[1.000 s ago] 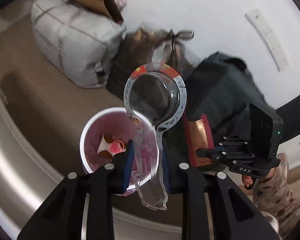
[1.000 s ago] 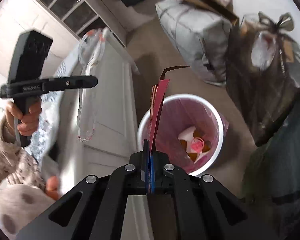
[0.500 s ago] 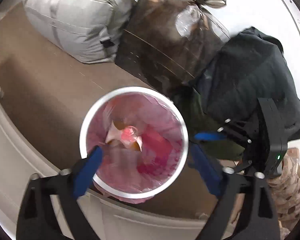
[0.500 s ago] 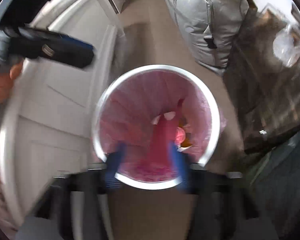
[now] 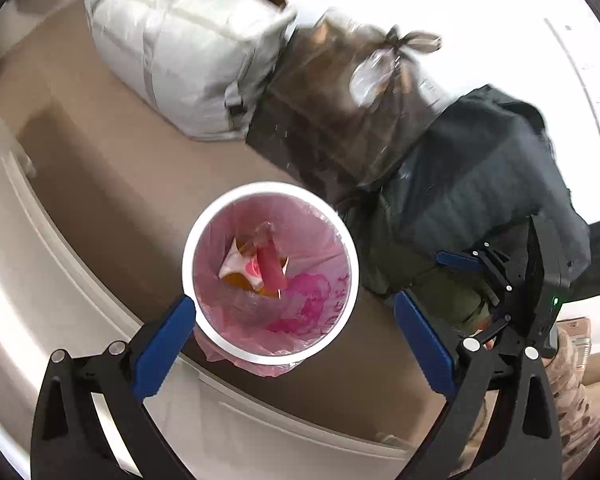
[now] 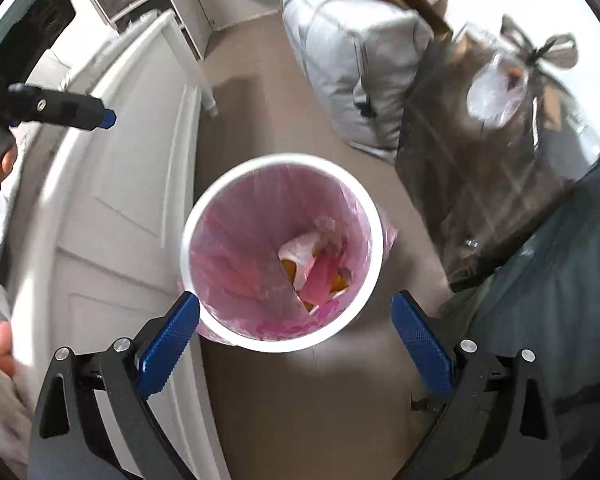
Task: Collect trash
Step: 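Open both tools to drop the bag and strap into the wastebasket, then move both tools back over the bed toward the white cup and carton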
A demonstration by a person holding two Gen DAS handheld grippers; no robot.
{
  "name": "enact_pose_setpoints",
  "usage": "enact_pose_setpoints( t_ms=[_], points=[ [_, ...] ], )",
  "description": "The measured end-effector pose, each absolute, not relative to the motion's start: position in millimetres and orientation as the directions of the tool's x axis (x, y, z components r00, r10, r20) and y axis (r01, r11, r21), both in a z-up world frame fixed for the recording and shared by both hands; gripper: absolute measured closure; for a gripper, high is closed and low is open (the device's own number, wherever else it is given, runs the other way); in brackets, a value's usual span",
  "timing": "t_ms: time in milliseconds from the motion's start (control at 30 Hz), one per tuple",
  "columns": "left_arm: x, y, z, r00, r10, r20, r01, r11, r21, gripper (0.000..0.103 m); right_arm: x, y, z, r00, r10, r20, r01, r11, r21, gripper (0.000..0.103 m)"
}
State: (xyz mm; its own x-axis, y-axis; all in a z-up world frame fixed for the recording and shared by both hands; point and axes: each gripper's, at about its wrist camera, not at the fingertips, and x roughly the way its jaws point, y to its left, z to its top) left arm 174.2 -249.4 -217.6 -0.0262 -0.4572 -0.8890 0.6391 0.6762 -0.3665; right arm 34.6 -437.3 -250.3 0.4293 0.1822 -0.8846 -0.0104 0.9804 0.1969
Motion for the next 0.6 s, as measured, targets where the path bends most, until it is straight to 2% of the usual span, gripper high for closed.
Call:
enact_pose_setpoints(
  t_ms=[367, 600],
  points=[
    [113, -179, -118, 0.140, -0.501, -0.854, 0.675, 0.679, -0.288, 0.005, 25, -397, -140, 0.550, 0.135, -0.824, -0.072, 0.991, 0.114, 0.007],
    [81, -108, -88, 0.228, -0.511, -0.829, 0.624, 0.730, -0.279, 0.005, 21, -350, -89, 0.582, 0.162, -0.797, -0.189, 0.980, 0.061, 0.007]
  ],
)
